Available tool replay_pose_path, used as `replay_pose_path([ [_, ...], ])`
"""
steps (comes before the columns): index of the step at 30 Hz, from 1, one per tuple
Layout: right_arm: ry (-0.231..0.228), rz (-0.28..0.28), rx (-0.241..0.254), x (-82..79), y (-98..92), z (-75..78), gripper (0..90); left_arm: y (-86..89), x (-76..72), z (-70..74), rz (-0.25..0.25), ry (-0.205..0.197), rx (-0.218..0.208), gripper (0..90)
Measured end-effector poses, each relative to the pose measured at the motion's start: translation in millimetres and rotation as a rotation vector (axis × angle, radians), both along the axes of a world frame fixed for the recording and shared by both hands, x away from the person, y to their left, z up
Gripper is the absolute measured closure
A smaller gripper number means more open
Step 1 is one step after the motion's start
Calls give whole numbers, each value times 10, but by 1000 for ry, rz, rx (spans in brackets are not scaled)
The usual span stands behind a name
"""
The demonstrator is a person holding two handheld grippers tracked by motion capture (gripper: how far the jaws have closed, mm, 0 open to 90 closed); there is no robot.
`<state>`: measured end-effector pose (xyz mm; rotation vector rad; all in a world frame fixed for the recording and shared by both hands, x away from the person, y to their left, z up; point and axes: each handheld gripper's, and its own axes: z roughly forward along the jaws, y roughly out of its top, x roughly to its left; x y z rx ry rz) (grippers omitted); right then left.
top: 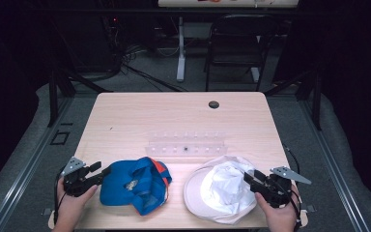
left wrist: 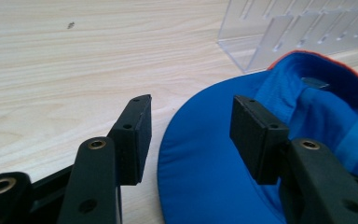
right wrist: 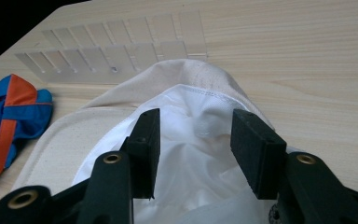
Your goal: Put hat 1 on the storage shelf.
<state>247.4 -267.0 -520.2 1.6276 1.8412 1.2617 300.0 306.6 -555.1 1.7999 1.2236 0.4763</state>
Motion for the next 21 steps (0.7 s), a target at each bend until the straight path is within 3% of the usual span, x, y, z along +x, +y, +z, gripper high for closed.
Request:
replay_pose_path([
  [7,0,3,-4,5,-24,12,517,-14,7,15,-11,16,-11,505],
  [21,113,68,-48,135,53,177,481,-103,-44,19,-54,11,27,501],
])
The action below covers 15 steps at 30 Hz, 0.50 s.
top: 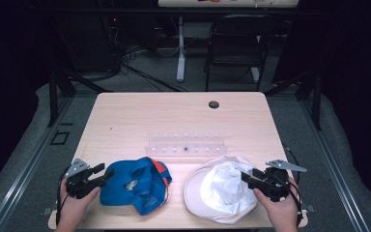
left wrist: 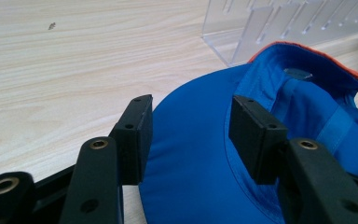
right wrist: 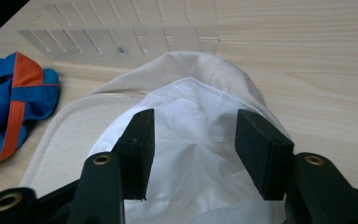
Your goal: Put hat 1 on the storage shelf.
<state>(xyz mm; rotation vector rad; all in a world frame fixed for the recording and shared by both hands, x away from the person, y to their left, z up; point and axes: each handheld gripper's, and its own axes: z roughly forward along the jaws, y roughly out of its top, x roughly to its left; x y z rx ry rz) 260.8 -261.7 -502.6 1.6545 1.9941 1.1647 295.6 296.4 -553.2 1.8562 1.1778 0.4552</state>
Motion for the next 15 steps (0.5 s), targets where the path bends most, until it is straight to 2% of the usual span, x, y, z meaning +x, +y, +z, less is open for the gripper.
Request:
replay_pose_path([
  [3,16,11,-18,39,23,37,481,-13,-1,-7,-6,6,5,499],
  [5,33,25,-49,76,46,77,480,-25,-3,-14,-4,-6,-4,497],
  [7,59,36,-96,120,60,123,482,-26,-9,-11,-9,-1,1,497],
  [11,92,37,-113,157,58,167,480,-22,-25,-2,-17,4,11,497],
  [15,150,41,-130,217,29,224,479,-18,-40,-2,-13,0,9,497],
])
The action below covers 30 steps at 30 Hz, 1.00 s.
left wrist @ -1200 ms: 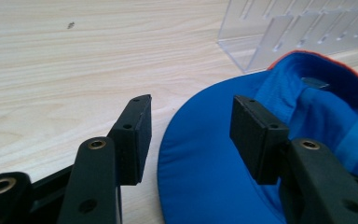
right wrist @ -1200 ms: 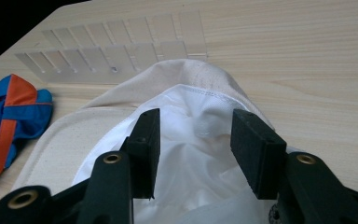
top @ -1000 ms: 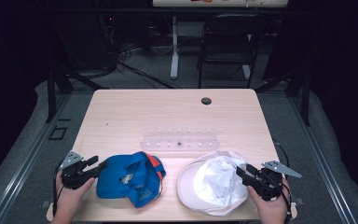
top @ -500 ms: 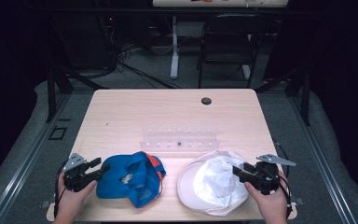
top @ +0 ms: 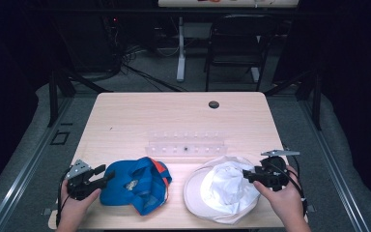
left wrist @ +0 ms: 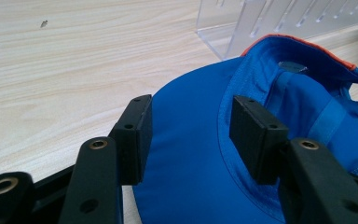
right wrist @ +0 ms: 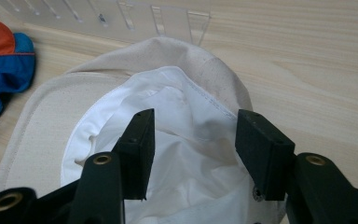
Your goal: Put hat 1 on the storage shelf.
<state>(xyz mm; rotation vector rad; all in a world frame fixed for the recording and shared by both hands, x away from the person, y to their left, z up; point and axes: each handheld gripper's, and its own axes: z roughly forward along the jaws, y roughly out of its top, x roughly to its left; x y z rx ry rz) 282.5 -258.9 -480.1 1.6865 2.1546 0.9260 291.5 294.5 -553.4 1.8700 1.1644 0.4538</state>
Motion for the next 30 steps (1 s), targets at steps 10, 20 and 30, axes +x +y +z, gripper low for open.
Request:
replay_pose_path([
  [10,13,-35,-3,38,-115,136,477,-6,-7,-8,5,-7,3,497],
  [20,185,-88,-37,148,-267,-52,537,5,-3,-8,4,6,5,497],
  [30,312,-37,-99,239,-152,-176,659,9,-3,-11,5,8,7,497],
])
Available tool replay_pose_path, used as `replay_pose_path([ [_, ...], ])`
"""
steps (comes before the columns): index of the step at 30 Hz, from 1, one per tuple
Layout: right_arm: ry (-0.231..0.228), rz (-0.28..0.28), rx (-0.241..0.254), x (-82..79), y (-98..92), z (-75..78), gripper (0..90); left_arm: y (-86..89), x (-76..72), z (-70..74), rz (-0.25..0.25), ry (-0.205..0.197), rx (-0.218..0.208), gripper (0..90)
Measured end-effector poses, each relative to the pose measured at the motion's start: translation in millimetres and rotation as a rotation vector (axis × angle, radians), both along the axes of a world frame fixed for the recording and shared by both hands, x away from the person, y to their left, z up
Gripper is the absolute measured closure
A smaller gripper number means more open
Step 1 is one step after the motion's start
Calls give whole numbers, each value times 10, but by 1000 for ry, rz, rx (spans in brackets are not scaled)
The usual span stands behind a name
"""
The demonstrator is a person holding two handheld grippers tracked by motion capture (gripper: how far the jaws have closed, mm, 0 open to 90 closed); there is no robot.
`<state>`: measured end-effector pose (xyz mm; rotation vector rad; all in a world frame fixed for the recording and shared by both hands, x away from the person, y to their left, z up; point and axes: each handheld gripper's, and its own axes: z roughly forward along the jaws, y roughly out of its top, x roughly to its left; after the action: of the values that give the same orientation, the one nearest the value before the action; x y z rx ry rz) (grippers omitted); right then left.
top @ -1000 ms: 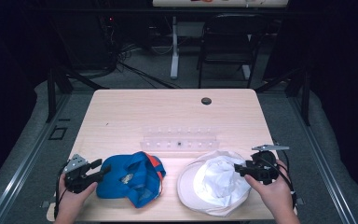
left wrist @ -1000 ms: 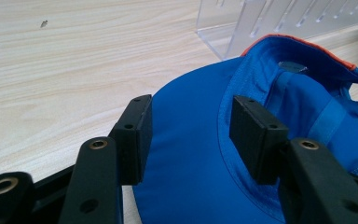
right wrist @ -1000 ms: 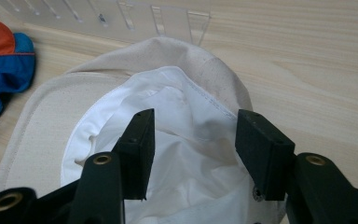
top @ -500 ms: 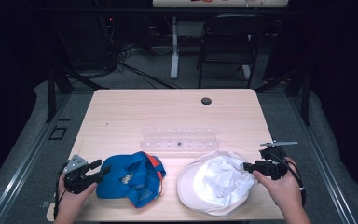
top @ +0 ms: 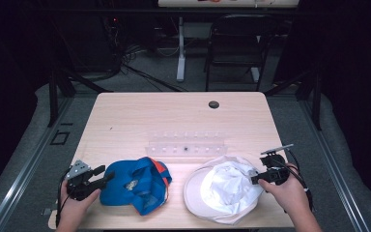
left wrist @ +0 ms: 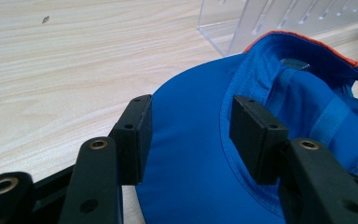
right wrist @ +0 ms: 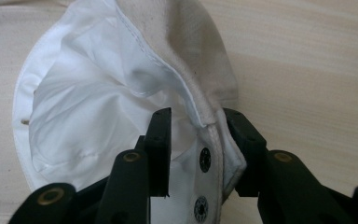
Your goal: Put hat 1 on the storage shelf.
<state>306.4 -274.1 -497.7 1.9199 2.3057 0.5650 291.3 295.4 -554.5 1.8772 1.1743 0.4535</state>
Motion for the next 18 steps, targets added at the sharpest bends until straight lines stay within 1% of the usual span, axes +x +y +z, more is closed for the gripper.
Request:
replay_pose_path([
  [1,0,0,0,0,0,0,659,0,0,0,0,0,0,497],
  [2,26,7,-7,2,6,2,704,-3,-1,0,0,-1,0,497],
  [3,26,7,-7,2,6,2,704,-4,-1,0,-1,-2,0,497],
  [4,41,0,-15,-5,11,14,752,-6,-2,1,-3,-1,1,497],
  [5,41,0,-15,-5,11,14,752,-8,-2,1,-4,-1,2,497],
  [6,54,-5,-16,-17,14,34,765,-16,-1,-9,2,-12,-4,497],
  [8,56,-2,-21,-21,14,42,769,-17,-2,-8,2,-10,-3,497],
  [9,49,-13,-24,-34,23,44,771,-17,-2,-8,2,-10,-2,497],
  [10,64,3,-31,-32,12,59,772,-17,-2,-9,2,-9,-2,497],
  [12,73,7,-49,-47,4,90,773,-16,-1,-10,3,-9,-2,497],
  [13,73,7,-49,-47,4,90,773,-16,-1,-10,3,-8,-1,497],
  [14,62,-4,-47,-54,11,90,773,-13,-2,-6,1,-4,2,497],
  [15,69,11,-61,-55,12,113,775,-10,-2,-2,-2,1,5,497],
  [16,68,28,-68,-59,23,148,778,-16,0,-11,4,-9,-1,497],
  [17,68,28,-68,-59,23,148,778,-16,-1,-11,4,-8,-1,497],
  [18,67,30,-65,-58,29,190,781,-16,-1,-11,4,-8,-2,497],
])
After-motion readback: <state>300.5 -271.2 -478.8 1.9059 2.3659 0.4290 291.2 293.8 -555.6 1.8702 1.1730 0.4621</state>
